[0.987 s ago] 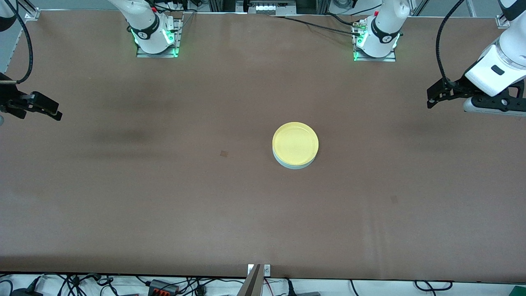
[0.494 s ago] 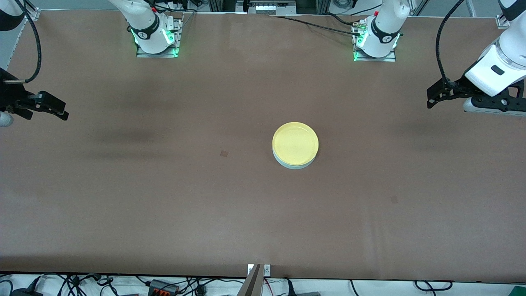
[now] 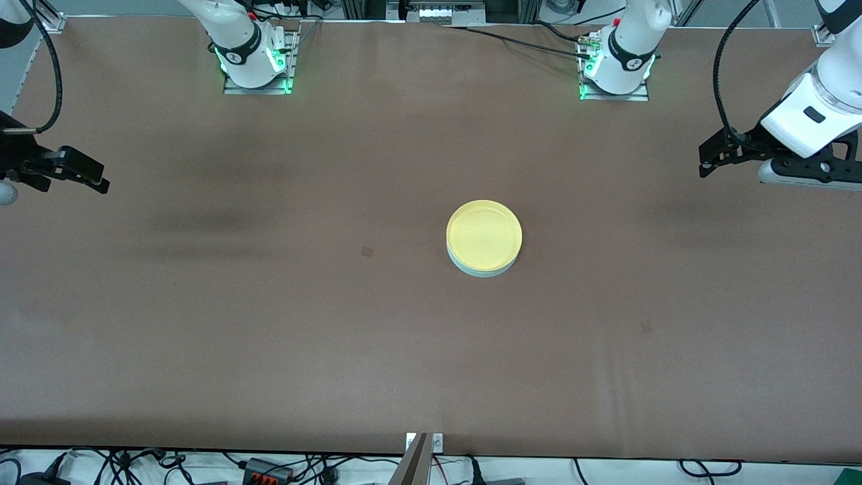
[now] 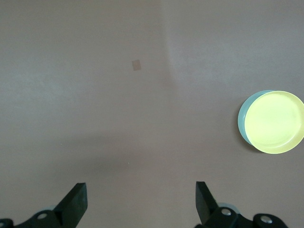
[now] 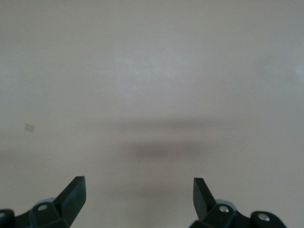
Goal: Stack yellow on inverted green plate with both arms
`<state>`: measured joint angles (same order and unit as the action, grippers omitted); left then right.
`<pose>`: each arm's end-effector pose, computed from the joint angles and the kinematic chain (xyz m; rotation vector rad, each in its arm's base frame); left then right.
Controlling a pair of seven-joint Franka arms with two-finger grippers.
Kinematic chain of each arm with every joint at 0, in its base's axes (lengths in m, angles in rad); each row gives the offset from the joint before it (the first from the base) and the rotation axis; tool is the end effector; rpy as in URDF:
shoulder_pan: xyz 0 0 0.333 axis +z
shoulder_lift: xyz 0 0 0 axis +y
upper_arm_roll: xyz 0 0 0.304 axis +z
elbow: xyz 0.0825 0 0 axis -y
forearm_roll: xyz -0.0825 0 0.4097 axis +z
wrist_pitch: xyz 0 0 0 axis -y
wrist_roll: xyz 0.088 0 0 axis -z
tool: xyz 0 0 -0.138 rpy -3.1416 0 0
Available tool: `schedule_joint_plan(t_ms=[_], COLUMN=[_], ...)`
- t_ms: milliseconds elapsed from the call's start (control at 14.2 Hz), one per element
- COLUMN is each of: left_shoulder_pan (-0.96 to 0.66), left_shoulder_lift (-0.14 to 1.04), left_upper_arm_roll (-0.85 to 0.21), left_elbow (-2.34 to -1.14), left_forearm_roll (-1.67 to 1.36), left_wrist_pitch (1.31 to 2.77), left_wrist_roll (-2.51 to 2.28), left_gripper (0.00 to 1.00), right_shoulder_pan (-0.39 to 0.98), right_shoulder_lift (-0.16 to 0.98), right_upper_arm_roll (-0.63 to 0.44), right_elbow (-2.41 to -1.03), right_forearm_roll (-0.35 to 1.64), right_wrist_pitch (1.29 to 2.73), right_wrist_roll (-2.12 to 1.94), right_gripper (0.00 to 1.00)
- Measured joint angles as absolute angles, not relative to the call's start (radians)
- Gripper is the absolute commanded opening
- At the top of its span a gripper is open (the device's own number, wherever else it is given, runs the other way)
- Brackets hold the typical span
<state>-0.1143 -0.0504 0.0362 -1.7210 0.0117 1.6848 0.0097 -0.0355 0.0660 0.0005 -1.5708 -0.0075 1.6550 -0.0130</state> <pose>0.5713 -0.0429 0.5453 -3.1291 0.1395 -0.0227 0.6067 -0.0222 0.5498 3.1334 -0.0336 0.0282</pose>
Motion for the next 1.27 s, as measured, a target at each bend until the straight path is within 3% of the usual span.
schedule_joint_plan(t_ms=[1269], left_shoulder_pan=[-0.114], left_shoulder_lift=[-0.050], left_upper_arm_roll=[0.036], left_elbow=[-1.721], left_forearm_roll=[0.012], left_wrist_pitch=[1.684], left_wrist_roll=[0.010], left_gripper=[1.00], right_shoulder_pan=[-0.044], right_shoulder_lift=[0.032], right_upper_arm_roll=[-0.001], right_elbow=[-1.594], right_forearm_roll=[-0.016], right_wrist_pitch=[1.638], right_wrist_roll=[-0.032], right_gripper=[1.00])
